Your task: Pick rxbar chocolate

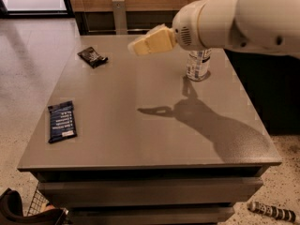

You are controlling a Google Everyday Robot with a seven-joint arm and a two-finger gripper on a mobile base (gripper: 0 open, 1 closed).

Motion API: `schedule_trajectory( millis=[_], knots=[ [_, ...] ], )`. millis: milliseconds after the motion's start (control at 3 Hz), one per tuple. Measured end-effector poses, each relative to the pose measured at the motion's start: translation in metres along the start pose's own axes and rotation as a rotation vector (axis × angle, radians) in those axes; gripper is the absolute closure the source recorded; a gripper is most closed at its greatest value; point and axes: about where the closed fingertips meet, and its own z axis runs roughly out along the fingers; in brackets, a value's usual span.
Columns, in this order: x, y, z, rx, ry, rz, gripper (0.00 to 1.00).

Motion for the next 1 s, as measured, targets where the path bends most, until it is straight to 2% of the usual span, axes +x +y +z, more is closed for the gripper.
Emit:
schedule_trajectory(
  millis=[333,667,1000],
  knots=[
    [0.006,0.0,0.048,0.051,-0.035,0.008,0.0],
    [0.003,-0.005,0.094,0.08,-0.102,0.018,0.0],
    [0.003,-0.017,0.143,0.087,-0.181,0.056,0.0]
  ],
)
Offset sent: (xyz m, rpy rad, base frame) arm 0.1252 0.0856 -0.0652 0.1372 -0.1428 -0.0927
